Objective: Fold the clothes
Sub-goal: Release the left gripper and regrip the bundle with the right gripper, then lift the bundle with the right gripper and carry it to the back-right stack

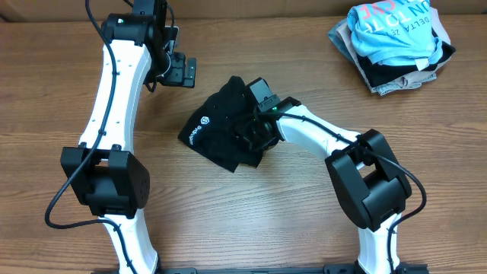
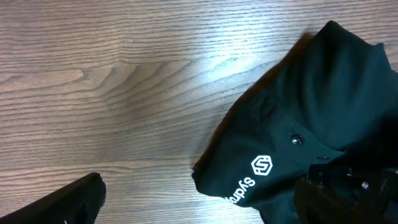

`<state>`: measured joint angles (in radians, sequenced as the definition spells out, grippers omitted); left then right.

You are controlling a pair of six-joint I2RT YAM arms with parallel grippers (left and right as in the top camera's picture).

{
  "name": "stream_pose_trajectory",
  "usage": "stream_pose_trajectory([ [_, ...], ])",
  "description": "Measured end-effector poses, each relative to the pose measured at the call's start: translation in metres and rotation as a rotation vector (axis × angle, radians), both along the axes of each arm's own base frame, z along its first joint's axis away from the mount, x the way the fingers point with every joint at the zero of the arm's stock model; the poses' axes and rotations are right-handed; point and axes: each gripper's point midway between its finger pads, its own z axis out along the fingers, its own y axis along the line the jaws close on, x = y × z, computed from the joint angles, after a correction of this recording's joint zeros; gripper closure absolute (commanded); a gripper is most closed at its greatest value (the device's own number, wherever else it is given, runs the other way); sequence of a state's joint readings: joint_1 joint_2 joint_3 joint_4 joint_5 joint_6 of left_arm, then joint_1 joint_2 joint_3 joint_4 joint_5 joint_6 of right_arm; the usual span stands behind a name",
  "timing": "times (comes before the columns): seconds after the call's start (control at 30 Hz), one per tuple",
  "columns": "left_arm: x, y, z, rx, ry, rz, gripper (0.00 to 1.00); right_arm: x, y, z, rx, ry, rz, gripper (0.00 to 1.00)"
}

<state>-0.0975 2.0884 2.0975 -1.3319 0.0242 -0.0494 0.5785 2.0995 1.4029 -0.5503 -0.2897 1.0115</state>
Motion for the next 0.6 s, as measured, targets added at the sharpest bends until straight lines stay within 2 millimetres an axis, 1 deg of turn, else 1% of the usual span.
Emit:
stream_pose_trajectory([
  [0.13, 0.000, 0.000, 0.000, 0.000, 0.000, 0.000, 0.00, 0.002, 0.001, -0.002, 0.000, -0.016, 0.015, 0.84],
  [0.17, 0.000, 0.000, 0.000, 0.000, 0.000, 0.000, 0.00, 0.003, 0.001, -0.002, 0.001, -0.021, 0.024, 0.86],
  [0.3, 0.000, 0.000, 0.000, 0.000, 0.000, 0.000, 0.00, 0.005, 0.000, -0.001, 0.012, -0.041, 0.078, 0.92],
  [0.37, 0.000, 0.000, 0.000, 0.000, 0.000, 0.000, 0.00, 0.010, -0.001, 0.001, 0.020, -0.059, 0.126, 0.96],
  [0.43, 0.001, 0.000, 0.000, 0.000, -0.003, 0.000, 0.00, 0.016, -0.005, 0.003, 0.023, -0.071, 0.162, 0.96],
  [0.53, 0.003, 0.000, 0.001, -0.001, -0.014, 0.000, 0.00, 0.030, -0.015, 0.014, 0.033, -0.092, 0.202, 0.96],
  [0.6, 0.004, 0.000, 0.001, -0.002, -0.018, 0.000, 0.00, 0.043, -0.019, 0.029, 0.060, -0.115, 0.223, 0.96],
])
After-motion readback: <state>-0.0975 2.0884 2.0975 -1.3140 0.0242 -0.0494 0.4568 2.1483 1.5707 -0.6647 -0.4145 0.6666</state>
